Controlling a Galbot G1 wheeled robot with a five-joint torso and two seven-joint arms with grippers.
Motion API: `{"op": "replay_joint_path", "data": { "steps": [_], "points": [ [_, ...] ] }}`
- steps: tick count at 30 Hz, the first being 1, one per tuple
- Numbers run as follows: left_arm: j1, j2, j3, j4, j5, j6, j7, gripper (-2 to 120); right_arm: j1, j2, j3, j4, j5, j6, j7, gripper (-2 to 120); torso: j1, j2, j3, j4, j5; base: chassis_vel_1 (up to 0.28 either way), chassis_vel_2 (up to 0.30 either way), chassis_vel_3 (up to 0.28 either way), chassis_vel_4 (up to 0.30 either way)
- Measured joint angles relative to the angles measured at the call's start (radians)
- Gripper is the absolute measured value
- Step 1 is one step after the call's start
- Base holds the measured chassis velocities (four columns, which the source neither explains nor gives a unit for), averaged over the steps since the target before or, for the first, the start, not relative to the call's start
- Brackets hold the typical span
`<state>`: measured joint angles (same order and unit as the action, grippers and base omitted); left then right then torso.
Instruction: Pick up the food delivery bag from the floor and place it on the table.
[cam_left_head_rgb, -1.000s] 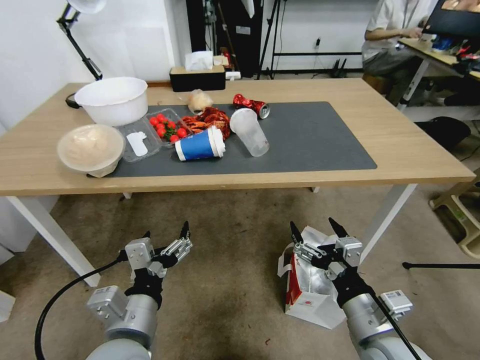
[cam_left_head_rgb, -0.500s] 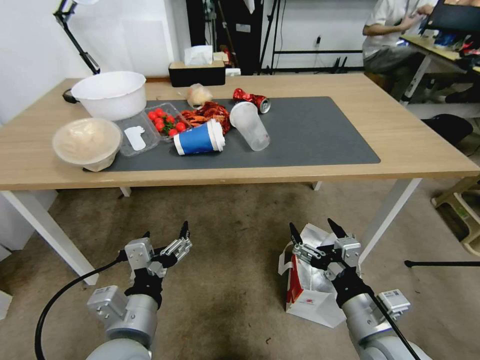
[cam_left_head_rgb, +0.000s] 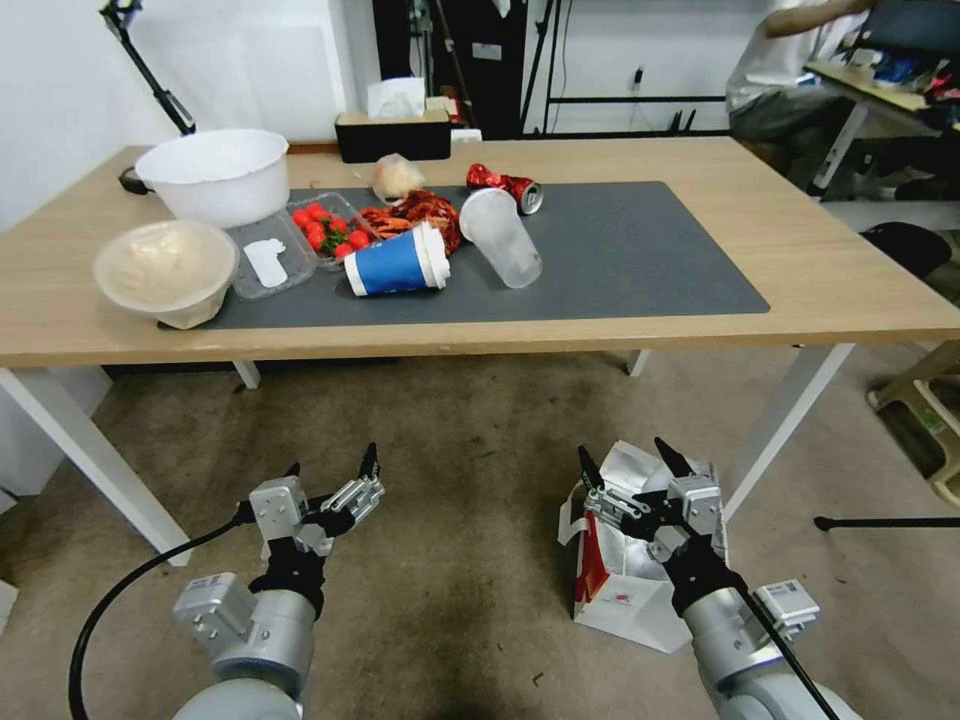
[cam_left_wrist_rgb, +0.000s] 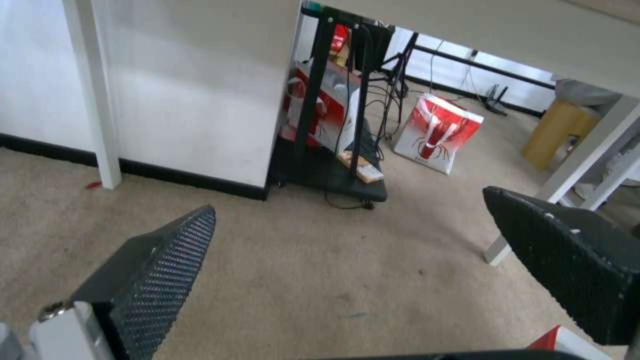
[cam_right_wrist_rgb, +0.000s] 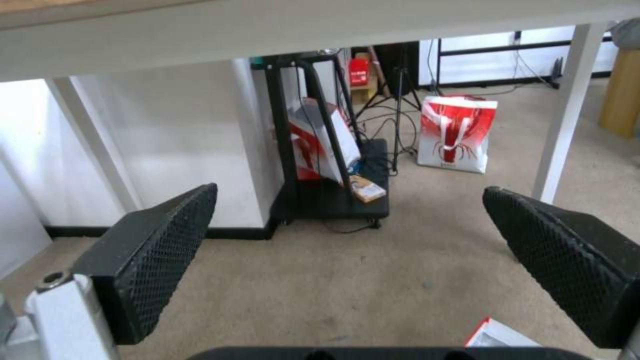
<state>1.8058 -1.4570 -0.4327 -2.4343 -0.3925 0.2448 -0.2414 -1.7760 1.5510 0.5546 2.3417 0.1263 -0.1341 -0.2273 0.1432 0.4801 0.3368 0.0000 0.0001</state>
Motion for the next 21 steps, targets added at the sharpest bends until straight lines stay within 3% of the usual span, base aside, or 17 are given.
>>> {"op": "replay_joint_path", "data": {
  "steps": [21],
  "points": [
    [-0.007, 0.004, -0.001, 0.007, -0.002, 0.000, 0.001, 100, 0.002, 0.006, -0.001, -0.008, -0.007, 0.004, -0.004, 100, -0.029, -0.084, -0.054, 0.0000, 0.0000, 0.000, 0.000, 0.000, 0.000]
  ]
}}
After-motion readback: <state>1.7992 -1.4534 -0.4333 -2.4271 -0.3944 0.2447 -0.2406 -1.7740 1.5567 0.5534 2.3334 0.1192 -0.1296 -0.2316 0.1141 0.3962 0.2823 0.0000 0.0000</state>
